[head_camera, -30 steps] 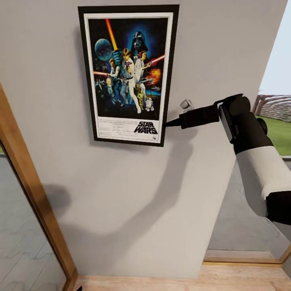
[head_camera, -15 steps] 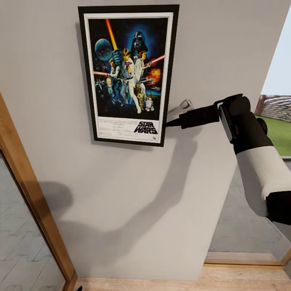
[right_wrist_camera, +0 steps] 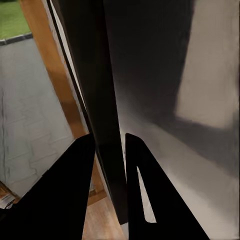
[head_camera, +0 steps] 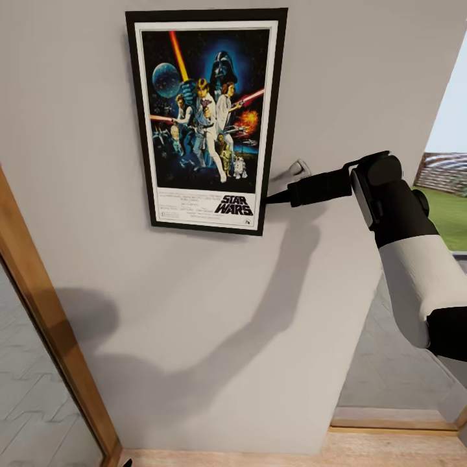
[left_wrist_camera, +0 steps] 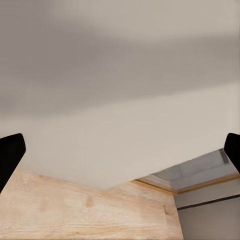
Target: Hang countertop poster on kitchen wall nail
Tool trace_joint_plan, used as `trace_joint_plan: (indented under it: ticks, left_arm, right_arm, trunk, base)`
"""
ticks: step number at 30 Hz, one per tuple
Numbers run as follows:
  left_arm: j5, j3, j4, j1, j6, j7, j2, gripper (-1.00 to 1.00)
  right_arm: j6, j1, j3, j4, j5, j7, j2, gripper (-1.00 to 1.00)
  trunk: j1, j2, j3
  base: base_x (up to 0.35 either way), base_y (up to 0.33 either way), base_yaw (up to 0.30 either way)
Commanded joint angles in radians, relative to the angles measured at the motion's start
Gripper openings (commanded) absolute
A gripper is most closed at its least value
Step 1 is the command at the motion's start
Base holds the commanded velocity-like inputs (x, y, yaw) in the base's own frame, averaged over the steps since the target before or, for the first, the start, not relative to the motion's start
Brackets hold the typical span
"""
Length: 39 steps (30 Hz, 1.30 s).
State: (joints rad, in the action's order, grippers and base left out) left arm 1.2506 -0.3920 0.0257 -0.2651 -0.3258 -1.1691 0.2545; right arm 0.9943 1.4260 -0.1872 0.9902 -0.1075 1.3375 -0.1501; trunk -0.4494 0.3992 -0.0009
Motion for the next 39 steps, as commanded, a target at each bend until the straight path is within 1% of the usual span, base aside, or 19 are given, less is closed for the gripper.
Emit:
trace_joint_plan:
  ticks: [1,39]
  left_arm:
    - [0.007,-0.008,0.0,0.0,-0.006,-0.001,0.0,1.0]
    - [0.007,-0.008,0.0,0.0,-0.006,-0.001,0.0,1.0]
  right_arm:
    - [0.009,0.001,0.0,0.001,-0.009,0.011,0.0,-1.0]
    - [0.008,-0.001,0.0,0.001,-0.009,0.011,0.0,-1.0]
  trunk:
    - [-0.001,0.001,0.0]
    - [-0.001,0.001,0.0]
  base:
    - [0.123,0.0,0.0]
    - [0.003,0.0,0.0]
